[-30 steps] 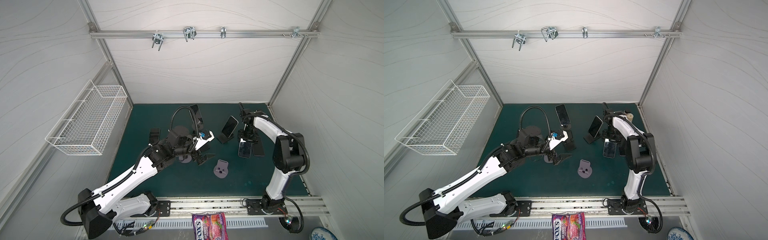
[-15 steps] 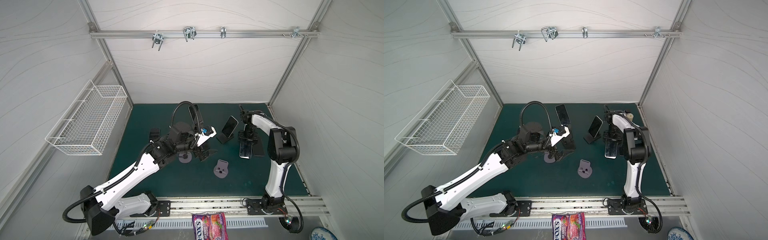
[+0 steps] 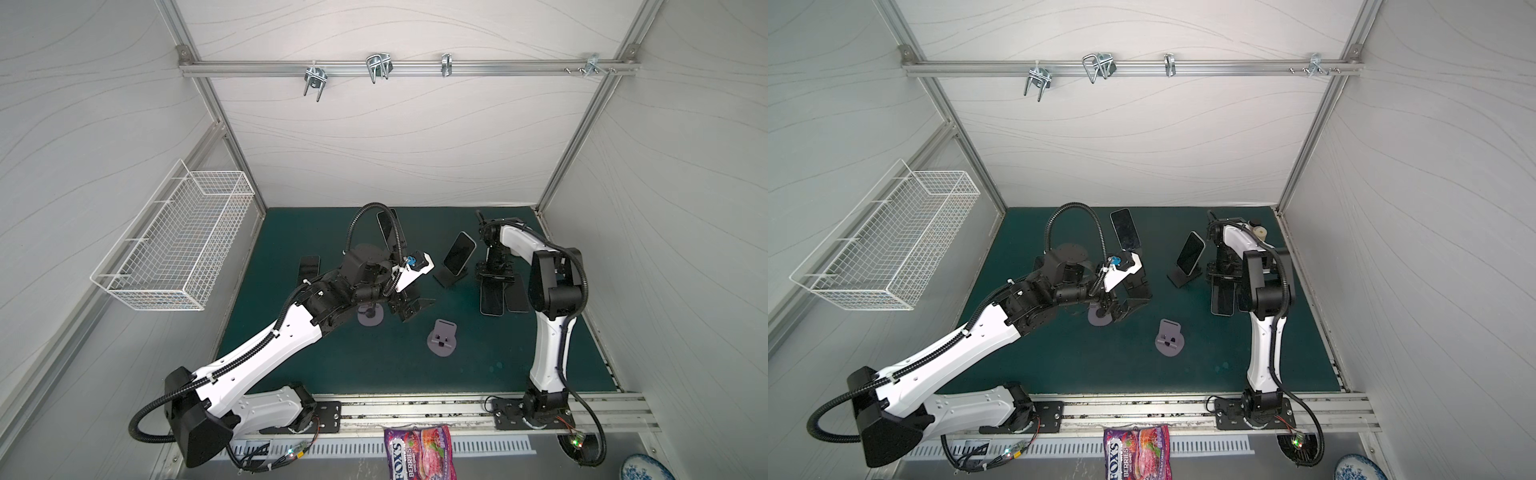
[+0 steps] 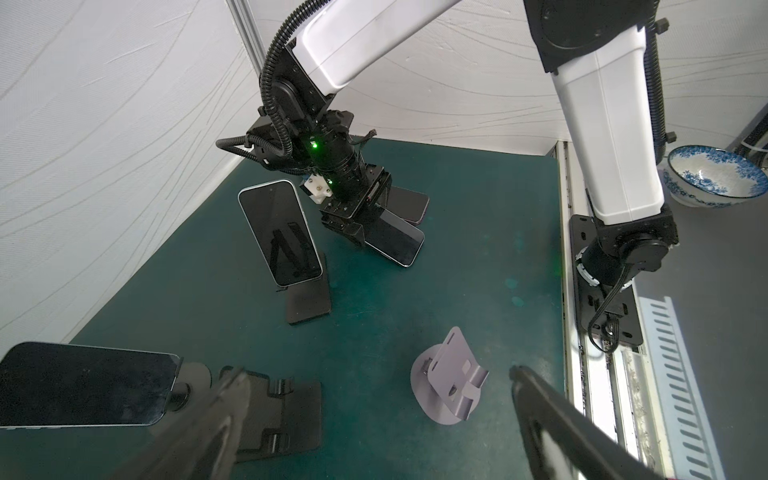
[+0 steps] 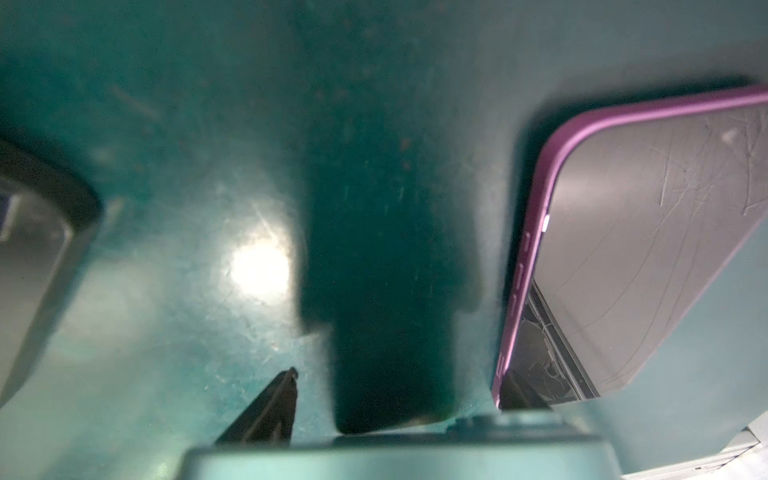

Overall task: Remove the phone from the phone stand
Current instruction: 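Move the held phone above the table beside the purple-edged phone with the right gripper, then lower the teal-edged phone flat beside the purple-edged phone and open the right gripper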

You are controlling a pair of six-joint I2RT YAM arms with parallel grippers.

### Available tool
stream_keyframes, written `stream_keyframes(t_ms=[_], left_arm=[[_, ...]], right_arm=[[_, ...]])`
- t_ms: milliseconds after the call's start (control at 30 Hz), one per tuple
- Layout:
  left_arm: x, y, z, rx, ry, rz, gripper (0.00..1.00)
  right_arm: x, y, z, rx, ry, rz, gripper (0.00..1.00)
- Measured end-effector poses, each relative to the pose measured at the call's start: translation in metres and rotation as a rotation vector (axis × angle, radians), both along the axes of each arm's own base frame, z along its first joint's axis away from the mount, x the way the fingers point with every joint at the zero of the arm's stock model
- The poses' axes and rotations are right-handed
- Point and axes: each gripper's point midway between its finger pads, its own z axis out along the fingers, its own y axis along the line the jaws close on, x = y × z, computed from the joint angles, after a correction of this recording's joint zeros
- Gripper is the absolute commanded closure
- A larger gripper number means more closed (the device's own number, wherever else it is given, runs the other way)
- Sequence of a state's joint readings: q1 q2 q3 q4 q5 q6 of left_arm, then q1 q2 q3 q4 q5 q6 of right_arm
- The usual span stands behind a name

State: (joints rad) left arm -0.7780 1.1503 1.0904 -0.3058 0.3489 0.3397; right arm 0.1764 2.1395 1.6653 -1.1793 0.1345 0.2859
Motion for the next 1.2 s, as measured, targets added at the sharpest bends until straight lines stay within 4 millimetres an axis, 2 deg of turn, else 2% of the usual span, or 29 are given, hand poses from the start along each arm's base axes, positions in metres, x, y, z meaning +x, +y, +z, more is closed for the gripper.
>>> stream_keyframes(t_ms=[367, 667, 1000, 1200], left_arm=[[-0.001, 0.005, -0.008, 0.015, 0.002, 0.018, 0.01], [-0.001, 0.009, -0.010, 0.020, -0.004, 0.027, 0.01], [-0.001, 0.010, -0.013, 0.032, -0.008, 0.030, 0.01], [-0.001, 0.010, -0.014, 0.038, -0.020, 0.024, 0.01]], right_arm=[[0.000, 0.002, -0.011, 0.013, 0.032, 0.012, 0.33], [0.002, 0.003, -0.013, 0.019, 0.035, 0.018, 0.31], [0.004, 0.003, -0.012, 0.015, 0.049, 0.027, 0.22], [0.012, 0.003, -0.010, 0.013, 0.028, 0.036, 0.17]])
